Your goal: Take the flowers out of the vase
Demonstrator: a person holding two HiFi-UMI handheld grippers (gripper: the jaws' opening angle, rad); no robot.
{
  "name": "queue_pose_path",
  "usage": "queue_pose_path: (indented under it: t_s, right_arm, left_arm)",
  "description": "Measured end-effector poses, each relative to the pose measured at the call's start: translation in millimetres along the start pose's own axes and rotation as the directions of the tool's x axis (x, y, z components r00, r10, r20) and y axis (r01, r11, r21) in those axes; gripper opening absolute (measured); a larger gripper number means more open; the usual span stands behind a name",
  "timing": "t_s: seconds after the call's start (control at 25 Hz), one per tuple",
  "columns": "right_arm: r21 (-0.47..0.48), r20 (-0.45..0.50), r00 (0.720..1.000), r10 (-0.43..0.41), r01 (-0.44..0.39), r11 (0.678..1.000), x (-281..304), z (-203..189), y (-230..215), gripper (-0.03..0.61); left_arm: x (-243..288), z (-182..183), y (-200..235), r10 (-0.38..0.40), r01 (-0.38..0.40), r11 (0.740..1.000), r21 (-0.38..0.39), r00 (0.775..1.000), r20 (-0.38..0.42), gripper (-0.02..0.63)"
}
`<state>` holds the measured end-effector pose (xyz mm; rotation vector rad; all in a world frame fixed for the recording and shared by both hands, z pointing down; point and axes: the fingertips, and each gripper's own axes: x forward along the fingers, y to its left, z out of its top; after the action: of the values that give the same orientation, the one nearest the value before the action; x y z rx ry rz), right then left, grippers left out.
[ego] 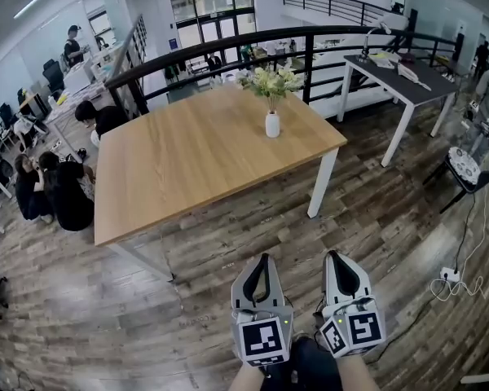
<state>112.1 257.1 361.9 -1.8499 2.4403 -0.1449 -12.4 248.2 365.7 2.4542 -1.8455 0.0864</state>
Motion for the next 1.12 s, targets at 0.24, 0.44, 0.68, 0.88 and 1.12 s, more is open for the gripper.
queue_pose_path:
  t_s: [0.24, 0.44, 0.68, 0.88, 1.12]
  right_arm:
    - [-0.004, 0.002, 1.000, -0.007, 0.007, 1.000, 13.6, 2.1, -0.4, -0.005]
    - [-0.004, 0.012, 1.000, 0.004, -0.004, 1.000, 31.5, 6.4, -8.5, -0.005]
    - [-0.003, 0.012, 1.000, 0.019, -0.019, 1.000, 66.2, 8.8, -26.8, -0.005]
    - [-0.001, -0.002, 0.999, 0.037, -0.037, 0.999, 100.6, 12.1, -40.2, -0.006]
    - [0.008, -0.003, 0.997, 0.080, -0.080, 0.997, 147.5, 18.2, -62.3, -0.005]
  left_arm:
    - [6.3, -2.2, 3.0, 0.002, -0.002, 1.000, -0.009, 1.000, -0.028, 0.015]
    - [25.3, 2.4, 4.9, 0.013, -0.013, 1.000, -0.011, 1.000, -0.020, 0.015]
    - [59.5, 4.7, 9.7, 0.035, -0.035, 0.999, -0.009, 0.999, -0.015, 0.015]
    - [92.6, 8.9, 17.2, 0.063, -0.063, 0.998, -0.004, 0.998, -0.014, 0.015]
    - [136.8, 17.9, 21.6, 0.105, -0.105, 0.994, 0.001, 0.994, -0.020, 0.015]
